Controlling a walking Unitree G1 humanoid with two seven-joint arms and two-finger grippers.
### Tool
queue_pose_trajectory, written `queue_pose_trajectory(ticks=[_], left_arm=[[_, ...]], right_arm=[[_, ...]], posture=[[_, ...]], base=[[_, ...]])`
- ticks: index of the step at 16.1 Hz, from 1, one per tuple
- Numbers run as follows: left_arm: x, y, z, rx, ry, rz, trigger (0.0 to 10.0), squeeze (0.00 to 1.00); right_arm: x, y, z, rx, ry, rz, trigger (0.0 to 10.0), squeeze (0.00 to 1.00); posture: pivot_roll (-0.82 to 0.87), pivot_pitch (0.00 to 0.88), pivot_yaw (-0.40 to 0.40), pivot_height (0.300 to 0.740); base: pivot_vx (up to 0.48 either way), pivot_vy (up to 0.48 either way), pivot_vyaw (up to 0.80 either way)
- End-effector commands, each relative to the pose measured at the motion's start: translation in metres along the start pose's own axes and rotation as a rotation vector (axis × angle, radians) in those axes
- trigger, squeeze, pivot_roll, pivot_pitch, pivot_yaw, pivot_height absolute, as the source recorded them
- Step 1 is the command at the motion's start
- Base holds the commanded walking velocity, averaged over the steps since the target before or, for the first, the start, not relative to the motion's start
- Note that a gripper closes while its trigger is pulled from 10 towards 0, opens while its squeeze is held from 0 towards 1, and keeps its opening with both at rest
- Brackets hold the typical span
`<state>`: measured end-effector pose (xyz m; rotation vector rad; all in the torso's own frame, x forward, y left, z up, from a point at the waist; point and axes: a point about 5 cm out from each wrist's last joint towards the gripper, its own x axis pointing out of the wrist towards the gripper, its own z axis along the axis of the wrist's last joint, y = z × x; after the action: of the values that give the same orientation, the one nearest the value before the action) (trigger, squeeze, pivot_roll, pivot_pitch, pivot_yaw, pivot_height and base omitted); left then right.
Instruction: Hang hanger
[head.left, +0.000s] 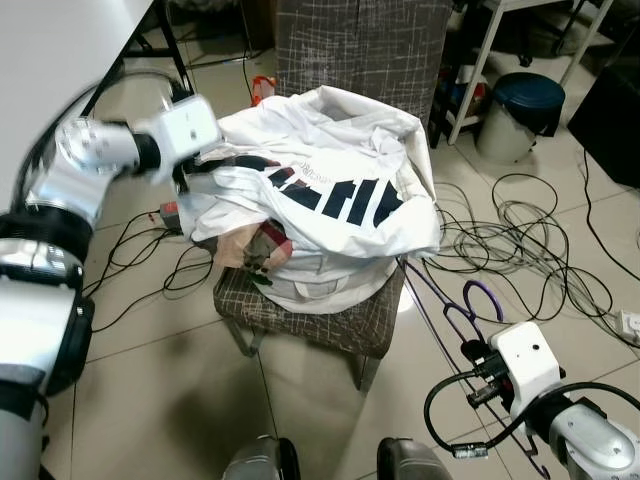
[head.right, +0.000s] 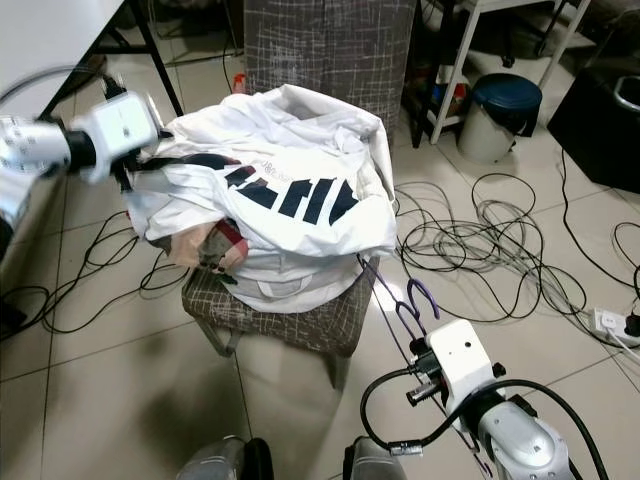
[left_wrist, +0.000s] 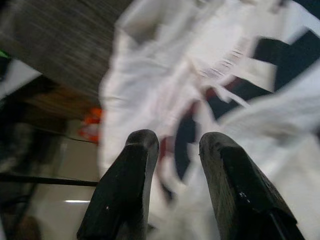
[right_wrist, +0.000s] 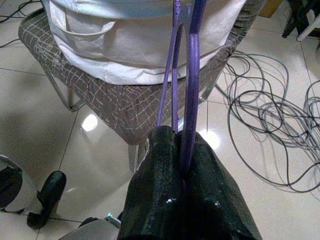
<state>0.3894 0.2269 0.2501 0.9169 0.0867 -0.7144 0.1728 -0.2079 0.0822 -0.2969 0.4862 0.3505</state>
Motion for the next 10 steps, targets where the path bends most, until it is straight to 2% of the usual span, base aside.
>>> queue_pose_trajectory(ticks=[1,2,3,4,5,6,8,9,10], left_arm=[[-0.009,0.01,-0.002,-0.009,0.02,0.031,10.0,0.0],[-0.011,0.01,-0.005,0.016,0.054,0.023,10.0,0.0],[-0.015,0.013,-0.01,0.0,0.089,0.046,10.0,0.0],[-0.018,0.016,-0.012,-0.03,0.098,0.055,10.0,0.0],[-0.023,0.018,-0.013,-0.11,0.068,0.022,10.0,0.0],[-0.028,0.017,-0.012,-0.177,0.026,-0.045,10.0,0.98],[-0.032,0.012,-0.016,-0.257,0.024,-0.156,10.0,1.0],[-0.032,0.01,-0.02,-0.333,0.029,-0.156,10.0,1.0],[-0.031,0.011,-0.023,-0.39,0.034,-0.108,10.0,1.0]], right_arm=[[-0.002,0.001,0.002,-0.003,-0.011,0.004,10.0,0.0],[-0.001,0.002,0.003,-0.004,-0.012,0.006,10.0,0.0],[-0.001,0.002,0.003,-0.004,-0.013,0.007,10.0,0.0],[-0.001,0.002,0.003,-0.004,-0.012,0.006,10.0,0.0],[-0.001,0.002,0.003,-0.003,-0.011,0.007,10.0,0.0],[-0.002,0.002,0.002,-0.003,-0.009,0.008,10.0,0.0],[-0.002,0.002,0.002,-0.002,-0.009,0.008,10.0,0.0],[-0.001,0.003,0.003,-0.002,-0.01,0.01,10.0,0.0],[0.0,0.003,0.003,-0.002,-0.011,0.013,10.0,0.0]], posture=[[-0.17,0.104,0.081,0.74],[-0.17,0.104,0.081,0.74],[-0.18,0.106,0.083,0.74],[-0.17,0.106,0.081,0.74],[-0.17,0.107,0.08,0.74],[-0.17,0.107,0.08,0.74],[-0.17,0.108,0.079,0.74],[-0.16,0.108,0.077,0.74],[-0.16,0.108,0.077,0.74]], base=[[0.0,0.0,0.0],[0.0,0.0,0.0],[0.0,0.0,0.0],[0.0,0.0,0.0],[0.0,0.0,0.0],[0.0,0.0,0.0],[0.0,0.0,0.0],[0.0,0.0,0.0],[0.0,0.0,0.0]])
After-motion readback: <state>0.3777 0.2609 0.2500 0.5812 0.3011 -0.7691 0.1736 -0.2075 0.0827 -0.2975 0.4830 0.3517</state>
